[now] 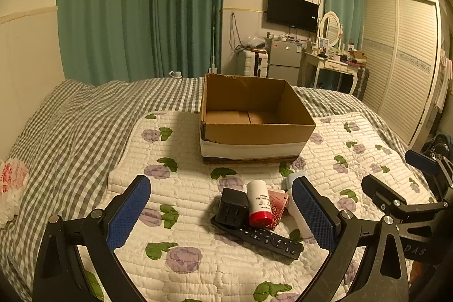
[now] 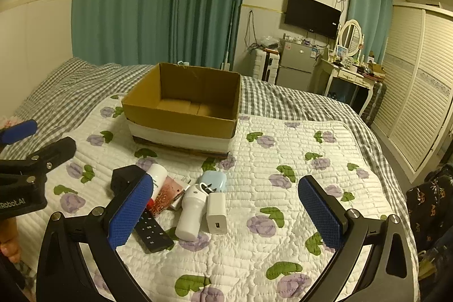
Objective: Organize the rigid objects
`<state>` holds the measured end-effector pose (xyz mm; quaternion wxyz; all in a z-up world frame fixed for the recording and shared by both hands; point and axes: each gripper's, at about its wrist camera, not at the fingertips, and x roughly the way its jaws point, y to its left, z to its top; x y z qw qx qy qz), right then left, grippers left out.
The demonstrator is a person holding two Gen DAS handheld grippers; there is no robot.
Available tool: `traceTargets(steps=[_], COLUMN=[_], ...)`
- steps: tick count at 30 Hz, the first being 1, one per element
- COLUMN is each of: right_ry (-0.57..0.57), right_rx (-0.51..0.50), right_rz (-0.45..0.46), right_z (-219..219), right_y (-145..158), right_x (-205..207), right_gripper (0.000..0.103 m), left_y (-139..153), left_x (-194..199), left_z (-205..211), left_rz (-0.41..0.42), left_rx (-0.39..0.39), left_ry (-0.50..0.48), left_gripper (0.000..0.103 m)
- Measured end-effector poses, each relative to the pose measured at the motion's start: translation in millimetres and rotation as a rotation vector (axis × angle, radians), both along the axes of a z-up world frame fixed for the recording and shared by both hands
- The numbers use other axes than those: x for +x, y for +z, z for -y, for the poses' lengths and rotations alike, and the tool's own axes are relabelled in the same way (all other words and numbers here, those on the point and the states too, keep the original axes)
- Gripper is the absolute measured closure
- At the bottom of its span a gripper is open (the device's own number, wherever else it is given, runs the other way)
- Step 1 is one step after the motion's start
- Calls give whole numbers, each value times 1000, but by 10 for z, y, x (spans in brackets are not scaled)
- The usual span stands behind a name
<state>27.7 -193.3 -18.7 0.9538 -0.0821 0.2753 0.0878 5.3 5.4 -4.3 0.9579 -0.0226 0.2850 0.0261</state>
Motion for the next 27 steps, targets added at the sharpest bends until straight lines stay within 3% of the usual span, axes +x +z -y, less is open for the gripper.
traceTargets(steps=[27], right_ry=[10], right_rx=[-3], right_rz=[-15], right_z=[-2], right_y=[-140], right_x=[35], right_gripper=[3], left_y=[-109], left_x=[70], left_z=[27], left_rz=[-13], left_rx=[7], left_ry=[18], left_gripper=[1])
